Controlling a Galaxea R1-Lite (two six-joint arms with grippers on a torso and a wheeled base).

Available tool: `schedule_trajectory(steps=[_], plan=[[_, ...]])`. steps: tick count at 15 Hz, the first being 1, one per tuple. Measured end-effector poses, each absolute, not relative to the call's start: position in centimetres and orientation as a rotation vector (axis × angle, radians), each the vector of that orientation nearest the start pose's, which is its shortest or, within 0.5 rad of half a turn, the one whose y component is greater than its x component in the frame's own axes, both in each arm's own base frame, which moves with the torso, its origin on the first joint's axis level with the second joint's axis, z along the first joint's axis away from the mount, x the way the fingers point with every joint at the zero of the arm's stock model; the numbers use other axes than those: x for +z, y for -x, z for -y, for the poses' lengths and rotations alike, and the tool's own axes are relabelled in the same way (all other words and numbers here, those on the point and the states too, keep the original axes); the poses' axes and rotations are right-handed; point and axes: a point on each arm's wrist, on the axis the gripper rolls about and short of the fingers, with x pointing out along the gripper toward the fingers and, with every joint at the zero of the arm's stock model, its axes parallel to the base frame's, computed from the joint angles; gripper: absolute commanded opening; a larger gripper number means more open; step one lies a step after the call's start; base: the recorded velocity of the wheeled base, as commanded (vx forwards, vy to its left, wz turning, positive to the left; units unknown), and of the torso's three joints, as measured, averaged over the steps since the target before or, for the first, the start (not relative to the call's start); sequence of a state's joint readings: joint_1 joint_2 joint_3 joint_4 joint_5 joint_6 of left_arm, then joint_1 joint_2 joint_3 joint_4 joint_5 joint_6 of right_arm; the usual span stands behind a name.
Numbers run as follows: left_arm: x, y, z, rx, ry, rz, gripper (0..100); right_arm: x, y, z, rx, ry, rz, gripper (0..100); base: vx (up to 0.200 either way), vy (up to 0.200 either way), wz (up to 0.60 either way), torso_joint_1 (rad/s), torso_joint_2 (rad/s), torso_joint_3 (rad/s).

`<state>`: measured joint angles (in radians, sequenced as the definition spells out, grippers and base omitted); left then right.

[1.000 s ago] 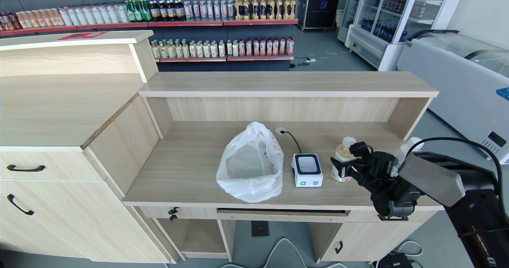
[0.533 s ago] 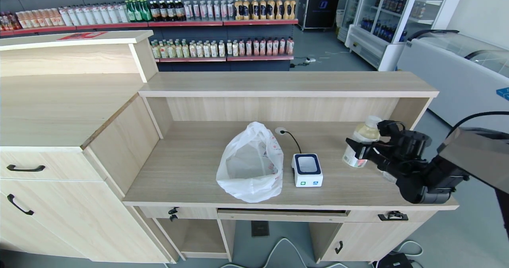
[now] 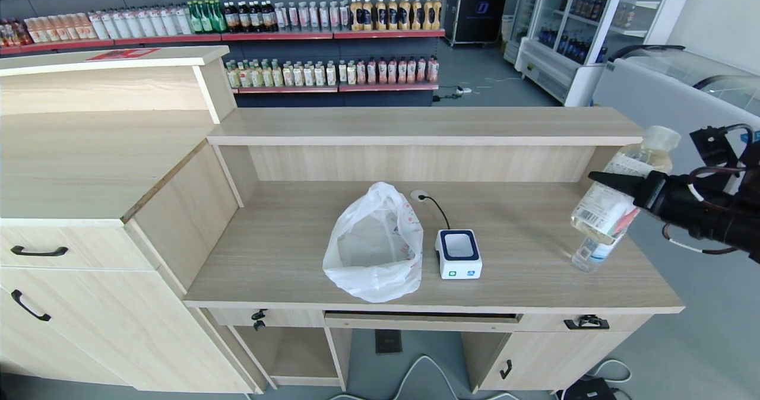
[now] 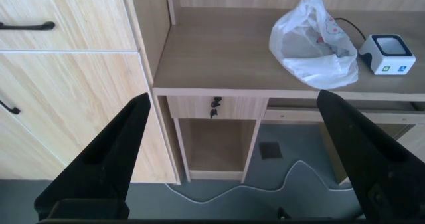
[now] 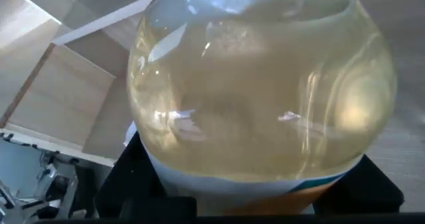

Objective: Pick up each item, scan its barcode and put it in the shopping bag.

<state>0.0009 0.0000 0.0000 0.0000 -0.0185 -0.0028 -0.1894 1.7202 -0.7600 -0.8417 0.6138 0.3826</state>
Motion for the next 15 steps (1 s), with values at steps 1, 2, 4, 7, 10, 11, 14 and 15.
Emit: schedule_trajectory(steps=[1,2,4,7,10,11,14,15], plan=[[7.5,2.3,0.0,-0.018,0.003,0.000,100,19.8,-28.3,4.4,0.436,-0.473,-0.225,0,0.000,0.000,0.00,0.000,0.00,0.000],[7.5,2.3,0.0,-0.017,0.003,0.000,100,20.9,-26.7,4.1,0.481,-0.502,-0.240,0,0.000,0.000,0.00,0.000,0.00,0.000],[7.5,2.3,0.0,-0.017,0.002,0.000,100,23.3,-24.0,2.8,0.595,-0.531,-0.229,0,0.000,0.000,0.00,0.000,0.00,0.000],[7.5,2.3,0.0,-0.017,0.002,0.000,100,25.7,-21.5,0.4,0.781,-0.539,-0.214,0,0.000,0.000,0.00,0.000,0.00,0.000],[7.5,2.3,0.0,-0.017,0.003,0.000,100,27.1,-19.8,-1.7,0.944,-0.504,-0.204,0,0.000,0.000,0.00,0.000,0.00,0.000],[7.5,2.3,0.0,-0.018,0.003,0.000,100,27.3,-19.4,-2.1,0.986,-0.495,-0.207,0,0.000,0.000,0.00,0.000,0.00,0.000],[7.5,2.3,0.0,-0.017,0.003,0.000,100,27.6,-18.2,-2.9,1.112,-0.494,-0.257,0,0.000,0.000,0.00,0.000,0.00,0.000],[7.5,2.3,0.0,-0.017,0.002,0.000,100,27.7,-17.7,-3.1,1.147,-0.496,-0.274,0,0.000,0.000,0.00,0.000,0.00,0.000]])
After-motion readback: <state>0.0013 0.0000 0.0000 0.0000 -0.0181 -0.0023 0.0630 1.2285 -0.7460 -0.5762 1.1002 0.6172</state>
